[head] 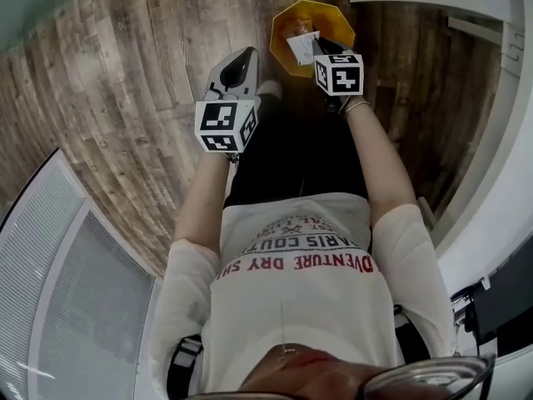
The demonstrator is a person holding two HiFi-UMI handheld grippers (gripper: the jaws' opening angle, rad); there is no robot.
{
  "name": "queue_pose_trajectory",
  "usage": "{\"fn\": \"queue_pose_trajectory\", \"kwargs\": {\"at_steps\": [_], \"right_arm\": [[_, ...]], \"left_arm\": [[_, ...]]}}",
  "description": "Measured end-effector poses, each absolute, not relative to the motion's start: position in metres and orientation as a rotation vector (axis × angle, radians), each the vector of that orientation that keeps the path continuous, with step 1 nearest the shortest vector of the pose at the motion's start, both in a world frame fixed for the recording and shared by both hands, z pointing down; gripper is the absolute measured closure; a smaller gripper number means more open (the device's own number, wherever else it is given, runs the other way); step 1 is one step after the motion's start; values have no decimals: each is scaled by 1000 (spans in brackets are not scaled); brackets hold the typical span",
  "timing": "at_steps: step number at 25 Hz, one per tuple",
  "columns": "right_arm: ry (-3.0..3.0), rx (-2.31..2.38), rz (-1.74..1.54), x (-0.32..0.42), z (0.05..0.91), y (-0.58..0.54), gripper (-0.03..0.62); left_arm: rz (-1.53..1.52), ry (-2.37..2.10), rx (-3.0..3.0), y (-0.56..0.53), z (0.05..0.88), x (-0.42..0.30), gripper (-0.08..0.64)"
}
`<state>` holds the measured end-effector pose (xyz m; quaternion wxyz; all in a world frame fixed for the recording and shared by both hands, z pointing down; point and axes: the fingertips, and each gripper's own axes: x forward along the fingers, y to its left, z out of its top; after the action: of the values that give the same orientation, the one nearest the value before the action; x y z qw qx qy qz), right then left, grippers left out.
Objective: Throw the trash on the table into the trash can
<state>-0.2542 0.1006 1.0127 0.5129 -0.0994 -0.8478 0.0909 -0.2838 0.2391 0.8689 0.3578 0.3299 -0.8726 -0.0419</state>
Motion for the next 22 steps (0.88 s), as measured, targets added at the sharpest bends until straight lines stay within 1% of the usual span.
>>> {"fn": "queue_pose_trajectory", "kwargs": {"at_steps": [1, 2, 3, 4, 5, 9, 10, 12, 13, 15, 17, 22], "right_arm": [[-2036, -247, 223, -254, 1017, 103, 558], [-2037, -256, 222, -254, 1019, 105, 524], [-2039, -266, 222, -254, 1020, 107, 455], [-2042, -273, 222, -253, 1018, 109, 403], [-2046, -274, 220, -252, 1016, 109, 391], [-2060, -264, 224, -250, 991, 105, 391], [-2068, -265, 224, -250, 981, 105, 394], [-2091, -270, 209, -252, 957, 104, 431], [-2105, -265, 199, -254, 944, 103, 439], [-2138, -235, 185, -256, 913, 101, 540], [-2171, -218, 178, -257, 878, 102, 558], [-2269, -210, 175, -253, 767, 104, 566]], "left_arm": [[-105, -2251, 851, 240, 871, -283, 538], [-102, -2248, 850, 241, 872, -282, 538], [-100, -2246, 848, 241, 873, -281, 537], [-99, -2243, 845, 242, 872, -279, 538], [-99, -2240, 842, 242, 870, -277, 537], [-96, -2222, 848, 237, 854, -272, 537], [-93, -2218, 854, 235, 847, -271, 538], [-92, -2217, 863, 230, 830, -270, 538], [-93, -2217, 867, 227, 820, -269, 538], [-90, -2214, 879, 223, 798, -268, 538], [-83, -2216, 891, 221, 771, -267, 537], [-101, -2246, 915, 216, 692, -264, 537]]}}
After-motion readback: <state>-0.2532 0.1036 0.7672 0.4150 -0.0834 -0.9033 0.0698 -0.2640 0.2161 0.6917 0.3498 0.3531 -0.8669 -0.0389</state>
